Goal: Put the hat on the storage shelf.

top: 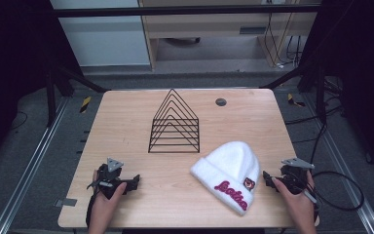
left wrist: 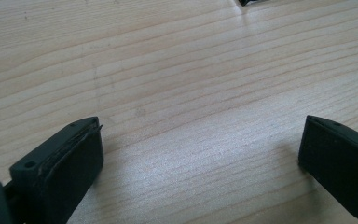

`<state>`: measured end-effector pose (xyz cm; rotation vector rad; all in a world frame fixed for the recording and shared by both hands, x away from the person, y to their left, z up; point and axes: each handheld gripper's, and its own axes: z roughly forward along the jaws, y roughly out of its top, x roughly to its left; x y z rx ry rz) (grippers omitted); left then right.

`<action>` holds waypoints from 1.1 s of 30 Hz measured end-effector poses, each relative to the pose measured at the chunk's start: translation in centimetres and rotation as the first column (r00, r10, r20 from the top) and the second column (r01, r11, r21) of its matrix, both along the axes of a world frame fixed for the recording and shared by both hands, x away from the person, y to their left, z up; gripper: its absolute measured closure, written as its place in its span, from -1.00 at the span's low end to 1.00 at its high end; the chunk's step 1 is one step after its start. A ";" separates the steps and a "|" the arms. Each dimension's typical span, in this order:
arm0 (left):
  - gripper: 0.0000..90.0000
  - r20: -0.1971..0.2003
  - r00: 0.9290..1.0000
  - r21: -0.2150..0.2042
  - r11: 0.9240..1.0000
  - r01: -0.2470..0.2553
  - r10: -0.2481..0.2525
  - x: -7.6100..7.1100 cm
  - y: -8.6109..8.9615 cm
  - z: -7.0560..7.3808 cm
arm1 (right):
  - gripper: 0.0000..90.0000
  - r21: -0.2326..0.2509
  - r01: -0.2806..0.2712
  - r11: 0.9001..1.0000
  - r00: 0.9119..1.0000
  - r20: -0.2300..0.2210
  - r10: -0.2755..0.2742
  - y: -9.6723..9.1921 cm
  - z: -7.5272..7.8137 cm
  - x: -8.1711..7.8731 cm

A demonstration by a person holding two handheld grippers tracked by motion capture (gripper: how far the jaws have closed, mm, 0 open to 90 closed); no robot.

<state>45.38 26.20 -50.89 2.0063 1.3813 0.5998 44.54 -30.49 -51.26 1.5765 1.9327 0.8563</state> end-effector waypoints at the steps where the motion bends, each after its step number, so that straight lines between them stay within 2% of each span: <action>1: -1.00 0.000 1.000 0.000 1.000 0.000 0.000 0.0 0.0 0.0 | -0.84 0.000 0.000 1.000 1.000 0.000 0.000 0.0 0.0 0.0; 6: -1.00 -0.002 1.000 0.003 1.000 0.002 -0.002 0.0 0.0 0.0 | -0.68 -0.003 -0.030 1.000 1.000 -0.008 0.030 -0.1 0.7 0.1; 9: -1.00 -0.002 1.000 0.003 1.000 0.002 -0.002 0.0 0.0 0.0 | -0.55 -0.069 -0.047 0.996 0.998 -0.032 0.045 0.2 1.7 0.6; 11: -1.00 -0.001 1.000 0.003 1.000 0.002 -0.002 0.0 0.0 0.0 | -0.45 -0.088 -0.066 0.994 0.997 -0.039 0.062 0.3 2.6 1.1; 14: -1.00 -0.002 1.000 0.003 1.000 0.002 -0.002 0.0 0.0 0.0 | -0.35 -0.132 -0.100 0.986 0.994 -0.060 0.092 0.7 4.1 2.0; 15: -1.00 -0.002 1.000 0.003 1.000 0.002 -0.002 0.0 0.0 0.0 | -0.30 -0.156 -0.127 0.979 0.990 -0.076 0.116 1.1 5.1 2.7; 16: -1.00 -0.002 1.000 0.003 1.000 0.002 -0.002 0.0 0.0 0.0 | -0.30 -0.156 -0.127 0.979 0.990 -0.076 0.116 1.1 5.1 2.7; 19: -1.00 -0.002 1.000 0.003 1.000 0.002 -0.002 0.0 0.0 0.0 | -0.19 -0.174 -0.169 0.970 0.984 -0.093 0.154 1.9 6.6 3.6; 25: -1.00 -0.001 1.000 0.003 1.000 0.002 -0.002 0.0 0.0 0.0 | 0.04 -0.205 -0.266 0.942 0.961 -0.138 0.241 4.2 9.1 5.8; 27: -1.00 -0.001 1.000 0.004 1.000 0.002 -0.002 0.0 0.0 0.0 | 0.09 -0.201 -0.297 0.933 0.949 -0.165 0.267 5.0 9.5 6.7; 28: -1.00 -0.002 1.000 0.003 1.000 0.002 -0.002 0.0 0.0 0.0 | 0.12 -0.184 -0.322 0.929 0.937 -0.203 0.285 5.8 9.6 7.6; 29: -1.00 -0.002 1.000 0.003 1.000 0.002 -0.002 0.0 0.0 0.0 | 0.12 -0.184 -0.322 0.929 0.937 -0.203 0.285 5.8 9.6 7.6; 33: -1.00 -0.002 1.000 0.003 1.000 0.001 -0.001 0.0 0.0 0.0 | 0.11 -0.164 -0.344 0.925 0.918 -0.268 0.294 7.4 9.0 9.2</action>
